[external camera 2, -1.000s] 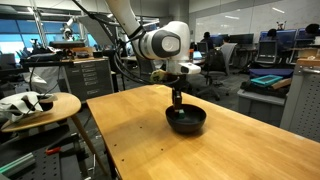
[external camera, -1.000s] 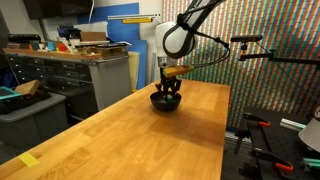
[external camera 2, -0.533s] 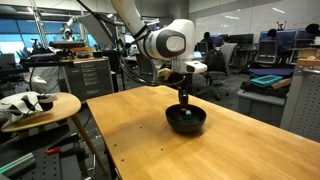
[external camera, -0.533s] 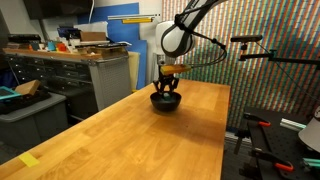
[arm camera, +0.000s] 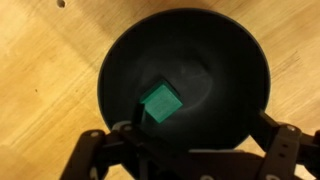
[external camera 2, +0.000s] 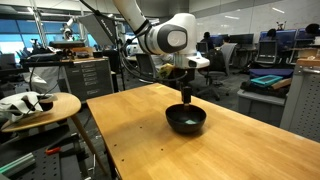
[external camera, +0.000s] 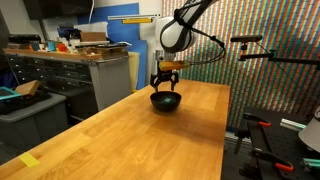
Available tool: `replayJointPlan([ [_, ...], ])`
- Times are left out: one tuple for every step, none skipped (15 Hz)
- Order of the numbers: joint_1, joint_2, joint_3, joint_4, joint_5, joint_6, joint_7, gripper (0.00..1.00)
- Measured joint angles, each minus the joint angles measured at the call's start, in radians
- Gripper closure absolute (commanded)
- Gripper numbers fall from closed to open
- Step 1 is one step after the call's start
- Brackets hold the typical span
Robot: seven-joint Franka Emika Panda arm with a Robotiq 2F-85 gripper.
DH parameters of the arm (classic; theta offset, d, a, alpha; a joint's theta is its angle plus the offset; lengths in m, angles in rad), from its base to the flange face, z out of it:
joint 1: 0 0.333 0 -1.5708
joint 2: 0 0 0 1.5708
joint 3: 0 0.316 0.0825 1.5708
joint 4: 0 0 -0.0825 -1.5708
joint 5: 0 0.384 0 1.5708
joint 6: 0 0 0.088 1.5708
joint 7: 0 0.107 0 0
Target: Put the green block in the bowl
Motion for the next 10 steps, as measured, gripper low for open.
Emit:
replayJointPlan([
  [0.0, -0.009, 0.001, 0.0, 0.0, -0.008, -0.002, 0.0],
  [0.001, -0.02, 0.004, 0.0, 0.0, -0.025, -0.008, 0.0],
  [0.003, -0.03, 0.008, 0.0, 0.0, -0.047, -0.018, 0.0],
  [0.006, -0.043, 0.013, 0.0, 0.0, -0.074, -0.032, 0.0],
  [0.01, -0.056, 0.017, 0.0, -0.002, -0.101, -0.048, 0.0],
  [0.016, -0.071, 0.021, 0.0, -0.005, -0.13, -0.061, 0.0],
  [0.021, -0.087, 0.023, -0.001, -0.011, -0.158, -0.071, 0.0],
  [0.028, -0.105, 0.024, -0.001, -0.022, -0.187, -0.081, 0.0],
  [0.033, -0.125, 0.025, 0.0, -0.034, -0.217, -0.089, 0.0],
  [0.038, -0.148, 0.025, 0.0, -0.053, -0.247, -0.097, 0.0],
])
